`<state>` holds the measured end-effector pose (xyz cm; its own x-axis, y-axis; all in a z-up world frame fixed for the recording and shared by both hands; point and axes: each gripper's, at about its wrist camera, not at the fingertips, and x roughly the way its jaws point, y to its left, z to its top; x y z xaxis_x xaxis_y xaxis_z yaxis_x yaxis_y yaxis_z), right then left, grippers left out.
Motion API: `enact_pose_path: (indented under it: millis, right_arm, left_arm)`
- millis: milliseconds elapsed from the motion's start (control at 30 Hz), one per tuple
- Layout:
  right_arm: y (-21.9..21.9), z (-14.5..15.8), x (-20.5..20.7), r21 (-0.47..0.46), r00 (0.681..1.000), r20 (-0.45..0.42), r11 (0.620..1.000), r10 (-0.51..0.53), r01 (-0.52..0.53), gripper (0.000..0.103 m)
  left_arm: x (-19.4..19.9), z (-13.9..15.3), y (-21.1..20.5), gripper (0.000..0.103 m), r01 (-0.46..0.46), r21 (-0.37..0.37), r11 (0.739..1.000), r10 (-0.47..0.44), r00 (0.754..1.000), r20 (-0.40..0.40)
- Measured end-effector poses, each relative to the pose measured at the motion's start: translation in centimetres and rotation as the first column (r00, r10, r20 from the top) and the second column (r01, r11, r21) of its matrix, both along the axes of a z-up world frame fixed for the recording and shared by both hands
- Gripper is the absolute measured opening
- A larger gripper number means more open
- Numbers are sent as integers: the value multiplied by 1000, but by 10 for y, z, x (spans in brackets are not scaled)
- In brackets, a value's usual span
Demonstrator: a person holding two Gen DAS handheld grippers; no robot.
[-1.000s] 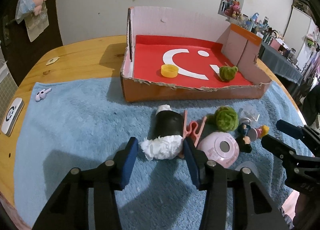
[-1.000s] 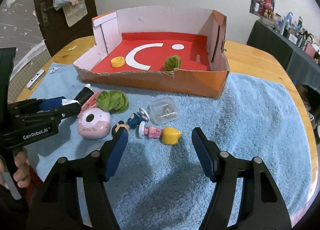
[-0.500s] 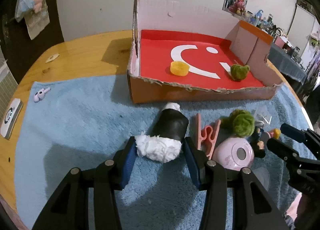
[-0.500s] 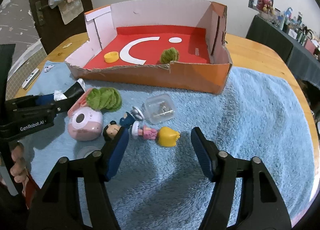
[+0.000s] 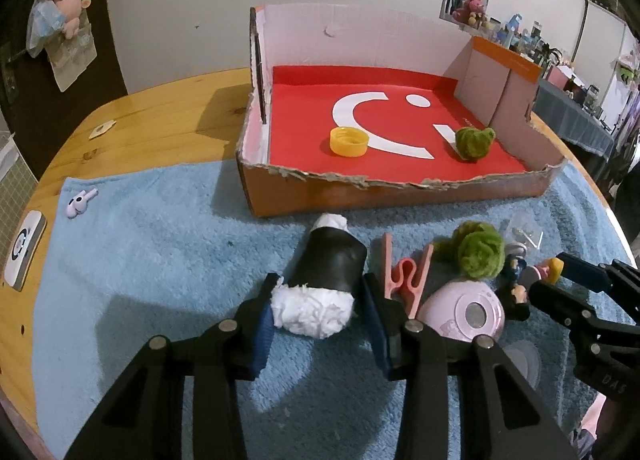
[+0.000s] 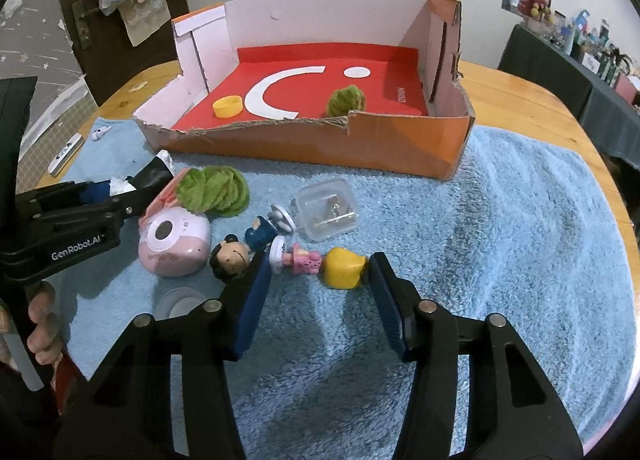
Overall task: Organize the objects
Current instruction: 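Grasp the pink-and-yellow figurine with the right tool while the left tool grasps the black-and-white plush, then carry the figurine and plush with both tools into the orange box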
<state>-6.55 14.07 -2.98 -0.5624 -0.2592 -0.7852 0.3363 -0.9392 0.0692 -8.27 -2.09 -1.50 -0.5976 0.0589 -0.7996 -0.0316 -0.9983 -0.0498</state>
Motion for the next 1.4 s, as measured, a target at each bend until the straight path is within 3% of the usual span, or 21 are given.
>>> enact_pose_path:
  millis: [1400]
  right_arm:
    - [-5,49,9,-49,995,-96,998,41,-45,47]
  left_arm:
    - [25,44,-1,40,17,77,997,-10,996,-91]
